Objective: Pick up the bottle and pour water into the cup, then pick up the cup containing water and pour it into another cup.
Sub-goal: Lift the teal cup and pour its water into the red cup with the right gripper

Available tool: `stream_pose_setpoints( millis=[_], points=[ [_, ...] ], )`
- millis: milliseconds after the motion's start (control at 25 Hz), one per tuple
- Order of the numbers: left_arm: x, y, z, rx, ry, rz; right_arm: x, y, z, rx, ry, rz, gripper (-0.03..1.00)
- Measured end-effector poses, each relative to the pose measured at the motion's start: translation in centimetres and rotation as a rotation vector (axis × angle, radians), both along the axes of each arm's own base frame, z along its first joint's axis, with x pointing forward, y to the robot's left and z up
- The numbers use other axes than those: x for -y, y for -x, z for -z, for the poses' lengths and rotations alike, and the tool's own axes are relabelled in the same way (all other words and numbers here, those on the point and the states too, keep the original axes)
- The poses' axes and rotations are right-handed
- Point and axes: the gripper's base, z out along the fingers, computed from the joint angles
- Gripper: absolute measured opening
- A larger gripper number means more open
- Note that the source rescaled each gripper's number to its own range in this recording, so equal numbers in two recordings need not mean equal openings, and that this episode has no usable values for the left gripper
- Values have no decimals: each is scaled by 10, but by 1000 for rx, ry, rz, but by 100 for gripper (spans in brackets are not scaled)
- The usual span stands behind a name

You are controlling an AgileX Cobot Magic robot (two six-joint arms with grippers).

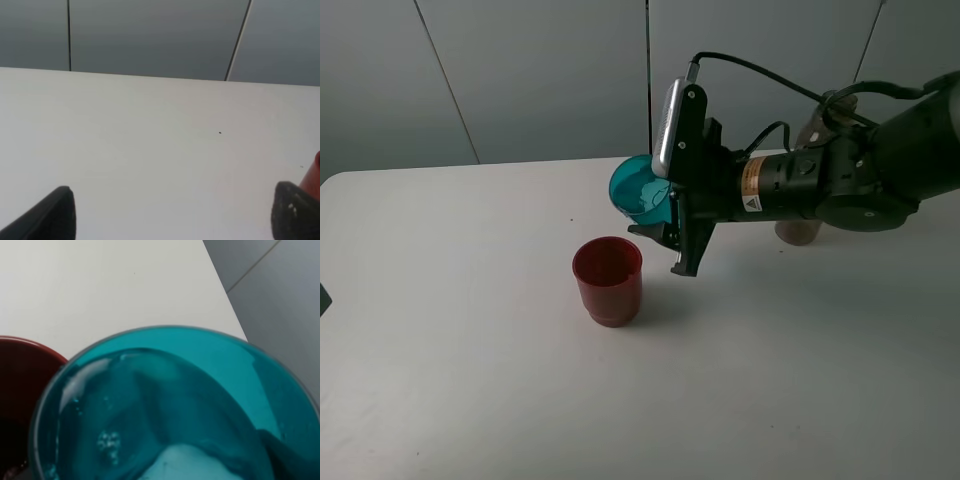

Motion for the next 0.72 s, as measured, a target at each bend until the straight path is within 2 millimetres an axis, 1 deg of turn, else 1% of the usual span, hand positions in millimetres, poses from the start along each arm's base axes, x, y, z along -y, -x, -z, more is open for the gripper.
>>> stream_pose_setpoints(
  millis=[160, 400, 720],
  points=[
    [0, 0, 0, 0, 0, 0, -1, -1, 0, 33, 43, -15, 7],
    [0, 0, 0, 0, 0, 0, -5, -8, -7, 74, 46, -18, 7],
    [0, 0, 0, 0, 0, 0, -6, -8, -8, 135, 103, -59, 7]
  ],
)
